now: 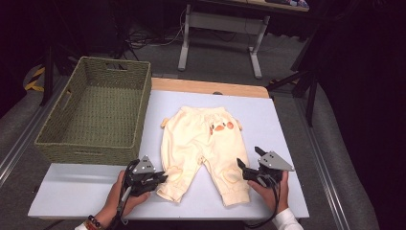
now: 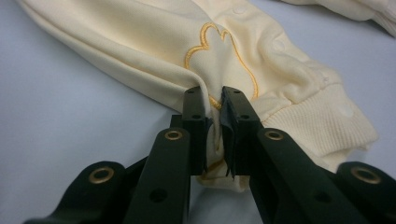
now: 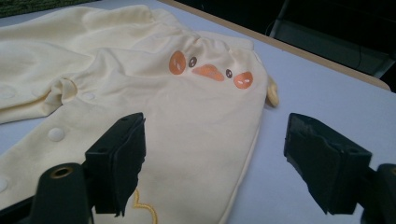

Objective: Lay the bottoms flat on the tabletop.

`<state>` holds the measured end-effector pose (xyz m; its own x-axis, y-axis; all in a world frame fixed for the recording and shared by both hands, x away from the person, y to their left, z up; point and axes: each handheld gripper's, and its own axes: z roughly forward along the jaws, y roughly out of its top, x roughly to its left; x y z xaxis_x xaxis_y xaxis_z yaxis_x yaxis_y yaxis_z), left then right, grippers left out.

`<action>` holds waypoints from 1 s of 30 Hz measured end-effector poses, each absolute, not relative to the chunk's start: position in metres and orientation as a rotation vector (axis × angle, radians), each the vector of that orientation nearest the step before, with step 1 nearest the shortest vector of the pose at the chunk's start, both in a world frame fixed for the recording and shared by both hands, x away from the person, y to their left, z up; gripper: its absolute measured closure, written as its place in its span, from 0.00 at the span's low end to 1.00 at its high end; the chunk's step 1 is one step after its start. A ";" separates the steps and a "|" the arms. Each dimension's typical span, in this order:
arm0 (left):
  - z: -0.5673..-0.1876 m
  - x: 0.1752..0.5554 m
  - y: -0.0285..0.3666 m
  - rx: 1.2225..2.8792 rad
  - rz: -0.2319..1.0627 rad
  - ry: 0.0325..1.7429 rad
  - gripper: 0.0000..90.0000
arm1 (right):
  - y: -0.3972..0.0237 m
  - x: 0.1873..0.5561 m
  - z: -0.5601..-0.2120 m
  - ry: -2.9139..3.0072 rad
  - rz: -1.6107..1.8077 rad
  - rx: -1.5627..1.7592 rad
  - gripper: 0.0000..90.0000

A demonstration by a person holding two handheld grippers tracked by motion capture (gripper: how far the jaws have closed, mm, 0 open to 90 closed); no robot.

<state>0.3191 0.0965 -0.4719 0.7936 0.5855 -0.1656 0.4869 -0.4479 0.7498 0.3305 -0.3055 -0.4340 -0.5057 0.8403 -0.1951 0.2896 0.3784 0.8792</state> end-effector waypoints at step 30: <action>-0.472 0.320 0.095 2.121 0.141 0.796 0.90 | -0.145 0.428 -0.387 2.286 1.205 0.870 0.30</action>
